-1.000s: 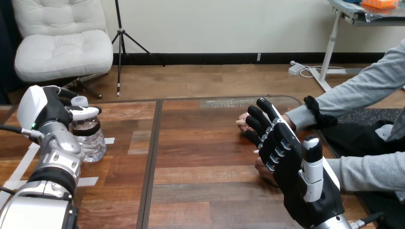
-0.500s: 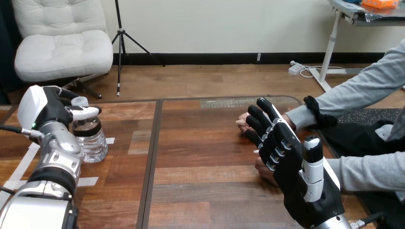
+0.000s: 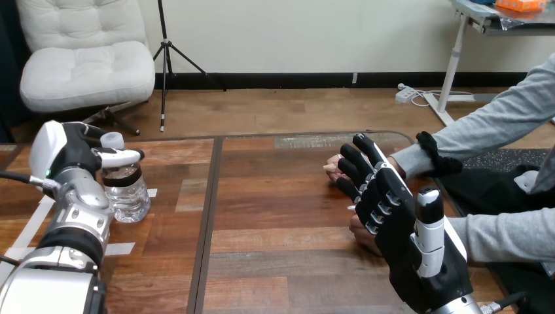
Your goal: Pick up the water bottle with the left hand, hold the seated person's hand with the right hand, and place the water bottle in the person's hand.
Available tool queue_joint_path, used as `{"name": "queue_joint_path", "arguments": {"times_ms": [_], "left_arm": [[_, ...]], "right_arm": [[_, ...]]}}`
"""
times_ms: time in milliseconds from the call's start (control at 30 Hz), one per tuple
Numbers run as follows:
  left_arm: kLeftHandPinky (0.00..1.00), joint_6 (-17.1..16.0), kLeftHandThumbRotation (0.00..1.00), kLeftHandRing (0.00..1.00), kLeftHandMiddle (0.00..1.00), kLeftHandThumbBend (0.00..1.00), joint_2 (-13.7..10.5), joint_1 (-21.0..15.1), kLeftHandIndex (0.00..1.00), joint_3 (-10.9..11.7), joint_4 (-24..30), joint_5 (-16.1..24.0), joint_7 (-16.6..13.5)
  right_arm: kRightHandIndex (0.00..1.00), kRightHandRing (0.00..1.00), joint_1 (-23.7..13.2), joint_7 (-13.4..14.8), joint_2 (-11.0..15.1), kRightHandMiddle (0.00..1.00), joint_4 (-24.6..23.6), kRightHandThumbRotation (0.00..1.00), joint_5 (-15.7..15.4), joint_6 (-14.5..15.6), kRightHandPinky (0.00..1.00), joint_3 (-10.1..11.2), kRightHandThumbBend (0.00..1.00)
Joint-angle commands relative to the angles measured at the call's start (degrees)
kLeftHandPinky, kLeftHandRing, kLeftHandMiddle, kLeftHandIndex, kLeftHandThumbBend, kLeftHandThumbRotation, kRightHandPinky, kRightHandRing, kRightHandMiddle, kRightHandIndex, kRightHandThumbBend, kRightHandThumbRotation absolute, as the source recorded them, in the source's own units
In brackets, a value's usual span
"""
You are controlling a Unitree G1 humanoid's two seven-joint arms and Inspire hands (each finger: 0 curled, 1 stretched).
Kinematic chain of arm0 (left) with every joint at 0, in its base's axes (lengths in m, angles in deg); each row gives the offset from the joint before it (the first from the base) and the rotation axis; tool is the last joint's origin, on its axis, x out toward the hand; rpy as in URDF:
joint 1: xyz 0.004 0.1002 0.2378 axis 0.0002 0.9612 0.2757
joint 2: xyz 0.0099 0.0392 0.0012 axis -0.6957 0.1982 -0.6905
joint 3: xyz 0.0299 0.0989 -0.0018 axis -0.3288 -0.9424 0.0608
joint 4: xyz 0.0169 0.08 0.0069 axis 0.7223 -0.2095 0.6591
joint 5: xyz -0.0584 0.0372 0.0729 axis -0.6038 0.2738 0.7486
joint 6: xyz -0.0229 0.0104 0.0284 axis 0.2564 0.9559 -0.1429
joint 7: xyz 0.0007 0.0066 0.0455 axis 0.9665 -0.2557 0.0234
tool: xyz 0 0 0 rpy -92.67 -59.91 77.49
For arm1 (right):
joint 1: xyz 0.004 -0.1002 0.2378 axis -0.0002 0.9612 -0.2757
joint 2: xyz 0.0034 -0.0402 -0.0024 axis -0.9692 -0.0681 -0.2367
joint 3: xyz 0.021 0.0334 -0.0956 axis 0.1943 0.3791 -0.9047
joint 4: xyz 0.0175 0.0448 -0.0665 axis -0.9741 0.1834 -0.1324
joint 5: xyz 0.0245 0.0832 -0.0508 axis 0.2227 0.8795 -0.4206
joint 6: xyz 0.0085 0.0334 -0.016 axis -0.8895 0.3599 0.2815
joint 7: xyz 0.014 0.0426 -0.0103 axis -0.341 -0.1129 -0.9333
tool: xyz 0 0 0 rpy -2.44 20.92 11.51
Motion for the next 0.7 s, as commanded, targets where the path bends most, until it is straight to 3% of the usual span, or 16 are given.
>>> {"name": "queue_joint_path", "arguments": {"times_ms": [0, 333, 667], "left_arm": [[0.58, 0.37, 0.01, 0.67, 0.71, 0.86, -0.96, -4.10, 0.71, -1.34, 0.43, 1.28, 0.41], [0.67, 2.04, 0.08, 0.76, 0.81, 0.88, -1.29, -4.65, 0.78, -2.17, 0.44, 2.24, 2.60], [0.66, 3.59, 0.14, 0.77, 0.83, 0.90, -1.51, -5.24, 0.82, -2.70, 0.57, 2.68, 4.92]], "right_arm": [[1.00, 1.00, -1.68, 0.14, 0.12, 0.98, -3.57, 1.00, 0.86, -1.56, 1.00, 0.13, 0.94], [0.99, 1.00, -1.68, 0.19, 0.12, 0.98, -3.66, 1.00, 0.96, -1.36, 1.00, 0.14, 0.95], [0.99, 1.00, -1.66, 0.30, 0.00, 0.98, -3.52, 1.00, 0.92, -1.50, 1.00, 0.20, 0.97]]}}
